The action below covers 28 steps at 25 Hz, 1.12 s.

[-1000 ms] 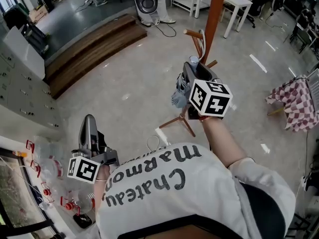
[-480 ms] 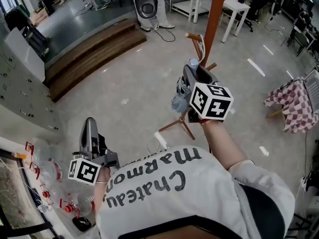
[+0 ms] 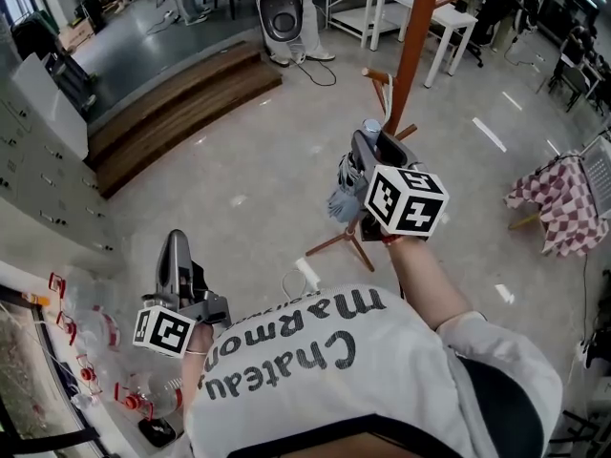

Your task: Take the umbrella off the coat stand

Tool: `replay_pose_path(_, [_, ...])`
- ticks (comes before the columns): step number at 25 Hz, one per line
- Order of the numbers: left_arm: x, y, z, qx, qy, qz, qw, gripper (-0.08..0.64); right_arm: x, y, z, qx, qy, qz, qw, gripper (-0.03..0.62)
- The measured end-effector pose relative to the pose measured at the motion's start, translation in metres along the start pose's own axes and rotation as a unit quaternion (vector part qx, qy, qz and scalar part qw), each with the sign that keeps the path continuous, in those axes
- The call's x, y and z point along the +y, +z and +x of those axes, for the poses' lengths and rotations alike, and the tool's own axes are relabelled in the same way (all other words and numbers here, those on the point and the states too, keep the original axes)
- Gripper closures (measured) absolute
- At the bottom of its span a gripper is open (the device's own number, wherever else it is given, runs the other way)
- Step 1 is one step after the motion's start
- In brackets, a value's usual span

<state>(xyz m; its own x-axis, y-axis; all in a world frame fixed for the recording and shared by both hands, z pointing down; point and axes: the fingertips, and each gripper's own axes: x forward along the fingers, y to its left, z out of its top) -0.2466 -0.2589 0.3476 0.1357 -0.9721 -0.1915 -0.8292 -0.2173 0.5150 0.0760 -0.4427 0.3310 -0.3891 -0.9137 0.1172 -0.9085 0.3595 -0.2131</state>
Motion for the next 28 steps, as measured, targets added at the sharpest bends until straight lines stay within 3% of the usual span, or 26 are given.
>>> replay_pose_path(28, [0.004, 0.008, -0.020, -0.012, 0.016, 0.000, 0.9998, 0.538, 0.031, 0.012, -0.005, -0.010, 0.040, -0.005, 0.999, 0.431])
